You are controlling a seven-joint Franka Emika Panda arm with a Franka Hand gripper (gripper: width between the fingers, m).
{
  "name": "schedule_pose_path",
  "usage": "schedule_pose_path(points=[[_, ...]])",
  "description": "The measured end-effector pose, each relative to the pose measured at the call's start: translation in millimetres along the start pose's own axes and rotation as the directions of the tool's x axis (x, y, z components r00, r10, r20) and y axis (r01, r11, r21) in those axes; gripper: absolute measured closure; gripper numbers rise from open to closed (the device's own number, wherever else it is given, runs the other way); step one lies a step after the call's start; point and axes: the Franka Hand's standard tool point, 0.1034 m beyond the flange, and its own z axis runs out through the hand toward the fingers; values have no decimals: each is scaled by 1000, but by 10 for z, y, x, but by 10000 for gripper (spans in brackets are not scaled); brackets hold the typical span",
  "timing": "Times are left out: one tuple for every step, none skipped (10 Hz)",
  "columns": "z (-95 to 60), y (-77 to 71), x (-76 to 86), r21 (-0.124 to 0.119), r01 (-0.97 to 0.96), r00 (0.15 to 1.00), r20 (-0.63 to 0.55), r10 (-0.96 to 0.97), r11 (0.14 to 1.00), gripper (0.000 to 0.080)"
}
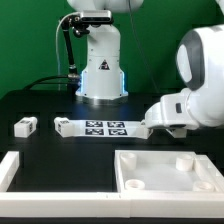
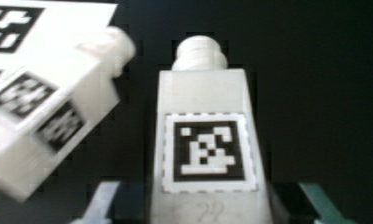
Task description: Assemble square table
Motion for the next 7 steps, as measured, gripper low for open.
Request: schedule_pose_path(points=[[-256,99,-40,11,14,999,-41,-14,1000,508],[-465,166,-150,16,24,998,-57,-23,1000,508],[-593,231,-235,21,18,999,-36,-17,1000,508],[-573,236,-212,23,14,999,-48,-13,1000,508],[-611,215,-128,25,17,990,-138,-13,1000,508],[-624,219,-143,26,16,981,-191,-10,1000,508],[-672,229,-133,30,20,968,-251,-12,999,508]])
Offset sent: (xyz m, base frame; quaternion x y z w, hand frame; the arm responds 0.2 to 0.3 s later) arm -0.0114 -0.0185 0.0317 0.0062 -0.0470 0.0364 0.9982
